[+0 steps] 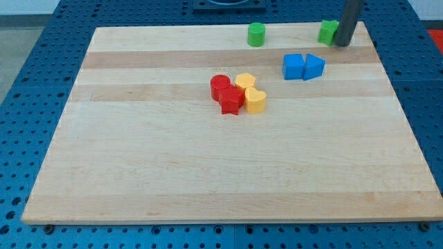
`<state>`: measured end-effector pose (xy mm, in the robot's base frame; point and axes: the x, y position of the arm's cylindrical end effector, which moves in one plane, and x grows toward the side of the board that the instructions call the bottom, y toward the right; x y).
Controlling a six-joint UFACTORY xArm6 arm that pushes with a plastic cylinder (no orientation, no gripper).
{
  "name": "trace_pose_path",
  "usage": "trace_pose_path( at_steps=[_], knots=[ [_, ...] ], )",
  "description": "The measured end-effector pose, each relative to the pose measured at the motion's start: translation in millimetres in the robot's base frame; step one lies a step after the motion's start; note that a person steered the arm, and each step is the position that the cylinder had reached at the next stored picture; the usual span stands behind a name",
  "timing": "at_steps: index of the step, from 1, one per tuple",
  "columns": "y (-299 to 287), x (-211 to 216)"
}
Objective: Place the blue triangle in between the green star and blue cube
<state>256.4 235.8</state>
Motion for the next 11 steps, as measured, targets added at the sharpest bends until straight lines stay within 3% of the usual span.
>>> trace_pose_path(
  at_steps=[1,2,3,4,6,9,11],
  knots=[
    [5,3],
    [32,50],
    [20,112],
    [-36,152],
    [-68,114],
    [-93,106],
    [-43,59]
  ],
)
